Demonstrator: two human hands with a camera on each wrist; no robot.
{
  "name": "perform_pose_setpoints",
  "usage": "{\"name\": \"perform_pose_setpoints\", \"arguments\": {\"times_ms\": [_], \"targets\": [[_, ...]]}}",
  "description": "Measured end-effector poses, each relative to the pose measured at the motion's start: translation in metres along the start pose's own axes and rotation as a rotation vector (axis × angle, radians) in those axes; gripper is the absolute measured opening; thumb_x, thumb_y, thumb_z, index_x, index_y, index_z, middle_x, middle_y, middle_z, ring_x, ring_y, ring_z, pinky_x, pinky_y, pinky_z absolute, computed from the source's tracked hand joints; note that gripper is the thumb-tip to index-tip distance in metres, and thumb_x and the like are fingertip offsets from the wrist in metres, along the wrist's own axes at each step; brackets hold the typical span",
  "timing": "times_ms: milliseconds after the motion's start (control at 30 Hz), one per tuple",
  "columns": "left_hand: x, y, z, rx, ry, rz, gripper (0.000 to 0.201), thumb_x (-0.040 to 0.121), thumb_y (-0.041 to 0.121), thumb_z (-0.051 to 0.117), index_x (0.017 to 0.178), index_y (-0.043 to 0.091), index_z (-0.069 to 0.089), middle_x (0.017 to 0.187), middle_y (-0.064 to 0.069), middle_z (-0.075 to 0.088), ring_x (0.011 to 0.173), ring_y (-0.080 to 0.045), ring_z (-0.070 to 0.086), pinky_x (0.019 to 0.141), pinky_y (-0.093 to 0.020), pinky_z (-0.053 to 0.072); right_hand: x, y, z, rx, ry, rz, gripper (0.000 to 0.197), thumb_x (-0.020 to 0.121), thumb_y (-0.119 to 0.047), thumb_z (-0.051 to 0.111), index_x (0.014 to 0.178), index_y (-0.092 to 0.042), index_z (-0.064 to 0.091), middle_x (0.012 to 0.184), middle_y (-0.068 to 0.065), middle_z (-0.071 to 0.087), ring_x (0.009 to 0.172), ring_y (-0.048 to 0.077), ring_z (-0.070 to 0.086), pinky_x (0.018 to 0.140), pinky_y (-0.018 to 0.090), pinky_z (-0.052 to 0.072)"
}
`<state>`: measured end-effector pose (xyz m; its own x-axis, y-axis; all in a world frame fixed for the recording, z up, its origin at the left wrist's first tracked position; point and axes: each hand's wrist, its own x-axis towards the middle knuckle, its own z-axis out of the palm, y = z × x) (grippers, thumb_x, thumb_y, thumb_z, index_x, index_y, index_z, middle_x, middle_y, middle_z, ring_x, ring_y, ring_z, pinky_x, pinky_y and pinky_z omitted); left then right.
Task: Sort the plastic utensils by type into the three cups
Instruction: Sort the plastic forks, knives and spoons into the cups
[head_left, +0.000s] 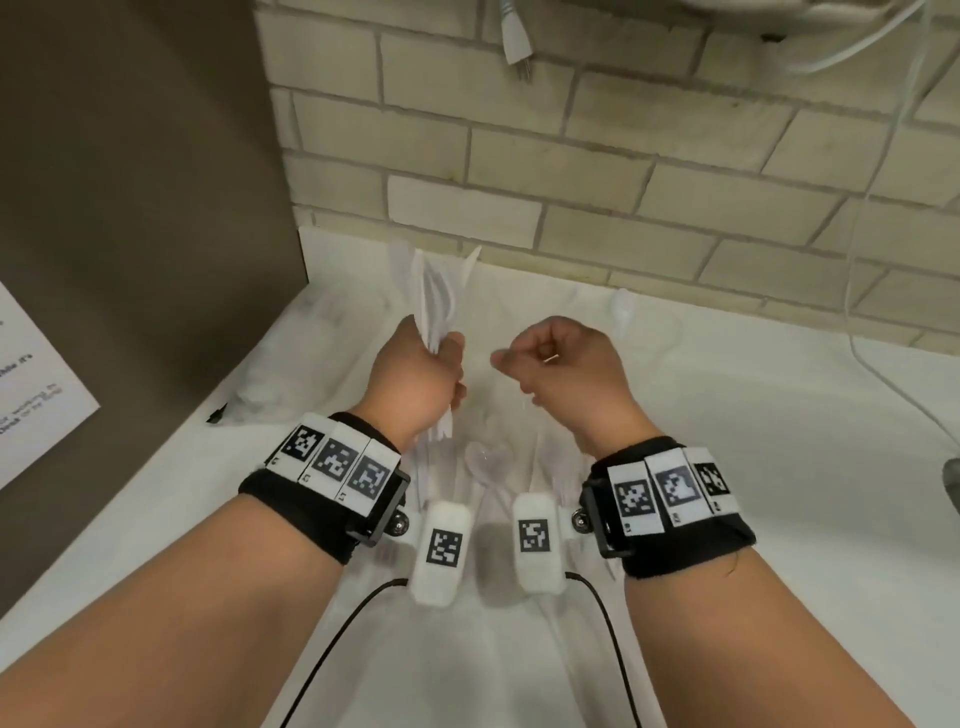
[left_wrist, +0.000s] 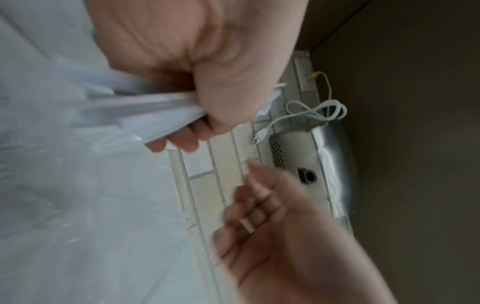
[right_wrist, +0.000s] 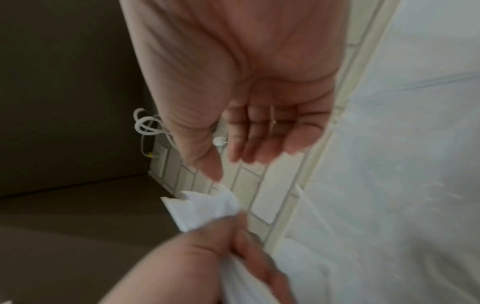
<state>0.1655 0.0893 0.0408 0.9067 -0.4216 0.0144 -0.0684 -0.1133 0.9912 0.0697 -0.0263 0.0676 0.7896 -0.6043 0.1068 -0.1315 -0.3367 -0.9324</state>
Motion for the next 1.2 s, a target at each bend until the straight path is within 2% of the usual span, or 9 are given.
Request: {"name": "perform_pose_setpoints", "arguments": {"times_ms": [133, 267, 367, 433, 533, 667, 933, 1033, 1200], "targets": [[0.01, -0.012, 0.0, 0.323, 0.005, 0.055, 0.036, 0.084, 0.041, 0.054, 0.104, 0.01, 0.05, 0.085, -0.009, 0.064, 0.07, -0.032, 0.067, 0.067, -0.043, 0.057, 0.014, -0.031, 0.009, 0.073, 0.068, -0.181, 0.021, 0.073, -0.02, 0.08, 0.074, -0.025, 0.059, 0.064, -0.004, 0.053, 0.058, 0.015, 0.05, 0.058, 0.029, 0.045], [0.012, -0.012, 0.0, 0.448, -0.048, 0.025, 0.049, 0.081, 0.043, 0.059, 0.117, 0.013, 0.045, 0.093, -0.009, 0.067, 0.078, -0.03, 0.068, 0.071, -0.044, 0.058, 0.027, -0.043, 0.023, -0.095, -0.041, -0.187, 0.037, 0.065, -0.037, 0.085, 0.09, -0.022, 0.063, 0.064, -0.006, 0.054, 0.06, 0.013, 0.056, 0.065, 0.034, 0.053], [0.01, -0.009, -0.002, 0.402, -0.084, 0.03, 0.05, 0.081, 0.037, 0.068, 0.119, 0.017, 0.042, 0.091, -0.005, 0.068, 0.073, -0.025, 0.07, 0.069, -0.039, 0.059, 0.035, -0.038, 0.033, -0.19, -0.096, -0.19, 0.042, 0.066, -0.035, 0.085, 0.097, -0.017, 0.065, 0.064, -0.011, 0.053, 0.063, 0.013, 0.055, 0.072, 0.038, 0.056], [0.01, -0.005, -0.004, 0.331, -0.121, 0.012, 0.049, 0.08, 0.031, 0.071, 0.117, 0.02, 0.041, 0.088, -0.001, 0.068, 0.064, -0.021, 0.071, 0.062, -0.034, 0.059, 0.039, -0.034, 0.037, -0.161, -0.103, -0.22, 0.03, 0.072, -0.028, 0.081, 0.094, -0.012, 0.069, 0.065, 0.001, 0.061, 0.06, 0.02, 0.056, 0.07, 0.045, 0.056], [0.015, -0.005, -0.005, 0.372, -0.128, 0.035, 0.047, 0.079, 0.033, 0.068, 0.116, 0.018, 0.044, 0.086, -0.003, 0.067, 0.059, -0.021, 0.069, 0.055, -0.032, 0.058, 0.039, -0.03, 0.044, -0.11, -0.066, -0.245, 0.018, 0.079, -0.024, 0.075, 0.089, -0.009, 0.071, 0.069, 0.015, 0.061, 0.059, 0.021, 0.048, 0.062, 0.037, 0.048], [0.021, -0.007, -0.006, 0.449, -0.145, 0.05, 0.046, 0.075, 0.043, 0.063, 0.11, 0.016, 0.05, 0.085, -0.005, 0.065, 0.066, -0.022, 0.067, 0.062, -0.045, 0.059, 0.043, -0.025, 0.052, -0.052, 0.056, -0.18, 0.033, 0.085, -0.026, 0.07, 0.076, 0.004, 0.059, 0.059, 0.0, 0.044, 0.054, 0.011, 0.037, 0.056, 0.022, 0.034], [0.025, -0.011, -0.007, 0.455, -0.139, 0.035, 0.041, 0.083, 0.031, 0.064, 0.112, 0.011, 0.043, 0.091, -0.006, 0.06, 0.078, -0.029, 0.065, 0.072, -0.044, 0.057, 0.054, -0.027, 0.05, 0.093, 0.032, -0.064, 0.022, 0.087, -0.025, 0.066, 0.083, -0.004, 0.061, 0.084, 0.002, 0.061, 0.075, 0.017, 0.055, 0.067, 0.032, 0.041], [0.026, -0.011, -0.008, 0.448, -0.148, 0.039, 0.038, 0.087, 0.032, 0.061, 0.113, 0.011, 0.043, 0.09, -0.004, 0.057, 0.078, -0.028, 0.062, 0.071, -0.042, 0.055, 0.052, -0.031, 0.047, 0.068, -0.018, -0.08, 0.01, 0.09, -0.023, 0.063, 0.085, -0.015, 0.061, 0.075, -0.002, 0.053, 0.069, 0.014, 0.05, 0.062, 0.026, 0.039], [0.026, -0.014, -0.01, 0.465, -0.144, 0.06, 0.04, 0.087, 0.033, 0.061, 0.117, 0.013, 0.043, 0.096, -0.004, 0.059, 0.081, -0.025, 0.061, 0.07, -0.037, 0.052, 0.05, -0.035, 0.047, 0.015, -0.1, -0.08, 0.017, 0.09, -0.022, 0.063, 0.099, -0.008, 0.067, 0.071, -0.004, 0.053, 0.067, 0.01, 0.049, 0.063, 0.022, 0.039]]}}
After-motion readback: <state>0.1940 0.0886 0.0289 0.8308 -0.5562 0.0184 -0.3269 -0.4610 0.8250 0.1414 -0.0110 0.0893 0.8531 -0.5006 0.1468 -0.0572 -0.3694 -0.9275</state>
